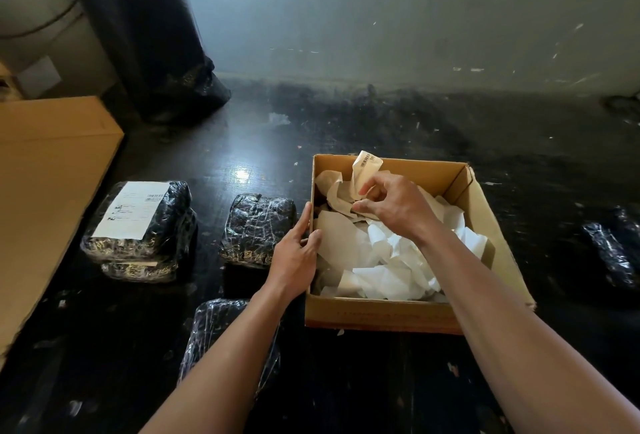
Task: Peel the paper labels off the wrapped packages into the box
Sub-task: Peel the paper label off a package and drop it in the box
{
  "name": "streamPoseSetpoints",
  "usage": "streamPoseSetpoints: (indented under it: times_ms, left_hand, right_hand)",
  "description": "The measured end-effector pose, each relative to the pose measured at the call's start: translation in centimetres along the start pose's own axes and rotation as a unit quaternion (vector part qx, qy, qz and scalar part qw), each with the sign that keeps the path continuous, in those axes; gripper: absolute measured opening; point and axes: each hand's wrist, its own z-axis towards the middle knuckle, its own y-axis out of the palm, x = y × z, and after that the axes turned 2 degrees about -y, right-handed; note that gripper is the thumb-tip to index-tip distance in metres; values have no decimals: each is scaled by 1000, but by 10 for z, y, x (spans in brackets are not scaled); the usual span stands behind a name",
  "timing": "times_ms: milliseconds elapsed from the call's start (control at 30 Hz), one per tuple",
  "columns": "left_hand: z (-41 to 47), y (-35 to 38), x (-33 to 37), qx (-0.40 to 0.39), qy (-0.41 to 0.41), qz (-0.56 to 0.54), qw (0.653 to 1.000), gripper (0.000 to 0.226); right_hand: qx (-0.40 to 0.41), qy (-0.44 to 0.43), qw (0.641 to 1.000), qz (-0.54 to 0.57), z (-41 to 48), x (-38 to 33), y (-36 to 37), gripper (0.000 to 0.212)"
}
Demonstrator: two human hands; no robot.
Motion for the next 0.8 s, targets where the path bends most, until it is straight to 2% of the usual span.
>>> streamPoseSetpoints:
  times_ms: [133, 300, 400, 600, 800]
  left_hand:
    - [2, 0, -2, -1, 5, -2, 1000, 54]
    - [1, 0, -3, -9, 8, -11, 1000, 55]
    - [1, 0, -1, -6, 6, -8, 1000, 55]
    - [1, 0, -1, -7, 4, -16, 1000, 54]
    - [1, 0, -2, -9, 4, -12, 1000, 55]
  right_hand:
    - [-9, 18, 1000, 13, 4, 1, -5, 17]
    - [34, -1, 998, -56, 7, 1, -8, 46]
    - [21, -12, 999, -28, 6, -2, -7, 52]
    - [41, -27, 999, 6, 4, 1, -7, 18]
    - [22, -22, 999, 24, 3, 5, -7, 19]
